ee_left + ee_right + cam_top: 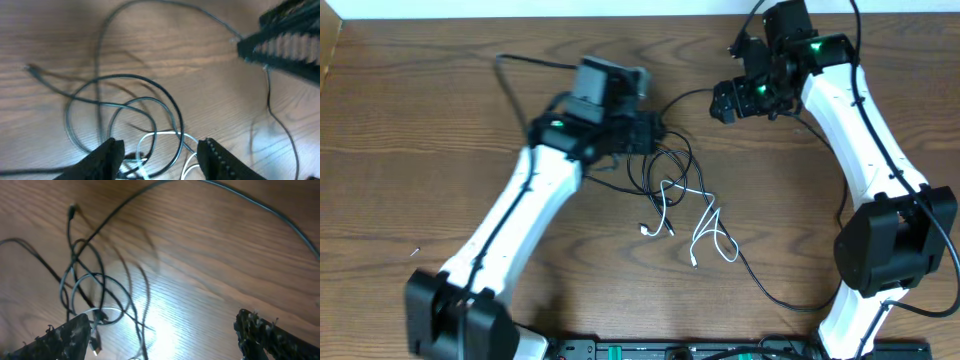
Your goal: Untangle cables
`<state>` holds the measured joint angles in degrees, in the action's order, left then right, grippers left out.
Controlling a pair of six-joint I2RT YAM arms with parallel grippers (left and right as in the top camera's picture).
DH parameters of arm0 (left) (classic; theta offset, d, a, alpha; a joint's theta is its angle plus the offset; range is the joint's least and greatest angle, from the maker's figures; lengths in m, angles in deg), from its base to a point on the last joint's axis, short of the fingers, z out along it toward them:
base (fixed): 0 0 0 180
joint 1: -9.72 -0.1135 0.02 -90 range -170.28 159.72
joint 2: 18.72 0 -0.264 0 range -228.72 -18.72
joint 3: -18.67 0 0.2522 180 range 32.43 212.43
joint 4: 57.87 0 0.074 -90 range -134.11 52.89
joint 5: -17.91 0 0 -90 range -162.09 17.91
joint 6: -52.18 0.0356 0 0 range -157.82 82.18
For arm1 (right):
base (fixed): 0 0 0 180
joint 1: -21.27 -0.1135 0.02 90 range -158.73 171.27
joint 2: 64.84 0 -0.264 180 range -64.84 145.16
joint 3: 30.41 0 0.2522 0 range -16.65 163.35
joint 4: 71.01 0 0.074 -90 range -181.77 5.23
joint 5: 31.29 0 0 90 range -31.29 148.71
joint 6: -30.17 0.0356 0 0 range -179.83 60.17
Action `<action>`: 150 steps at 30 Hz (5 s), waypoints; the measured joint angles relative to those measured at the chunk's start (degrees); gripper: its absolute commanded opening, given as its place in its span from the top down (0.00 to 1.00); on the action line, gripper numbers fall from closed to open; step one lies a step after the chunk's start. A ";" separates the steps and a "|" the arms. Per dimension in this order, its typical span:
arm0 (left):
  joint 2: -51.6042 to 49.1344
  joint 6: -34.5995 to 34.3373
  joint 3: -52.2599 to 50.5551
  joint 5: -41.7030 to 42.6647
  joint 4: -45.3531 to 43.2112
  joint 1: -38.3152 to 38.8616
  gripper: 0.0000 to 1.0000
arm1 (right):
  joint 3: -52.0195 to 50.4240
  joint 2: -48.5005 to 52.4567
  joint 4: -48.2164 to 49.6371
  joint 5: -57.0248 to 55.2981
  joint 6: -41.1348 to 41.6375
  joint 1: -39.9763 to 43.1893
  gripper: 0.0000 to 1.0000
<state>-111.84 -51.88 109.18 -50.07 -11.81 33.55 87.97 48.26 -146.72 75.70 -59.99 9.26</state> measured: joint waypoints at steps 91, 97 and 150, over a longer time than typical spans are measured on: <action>-11.06 3.61 0.11 -5.66 -0.79 -6.60 0.92 | -25.29 0.13 9.40 3.78 19.32 -14.43 0.99; -11.06 3.61 0.11 -5.66 -0.26 -6.60 0.92 | -18.27 0.13 3.72 3.85 15.93 -10.97 0.99; -11.02 3.61 0.11 -12.11 2.21 -6.86 0.61 | 18.73 5.14 -22.93 4.07 -8.31 5.66 0.25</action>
<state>-122.85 -48.27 109.29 -62.18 -9.61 26.69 106.70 53.39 -169.65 79.77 -68.30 14.92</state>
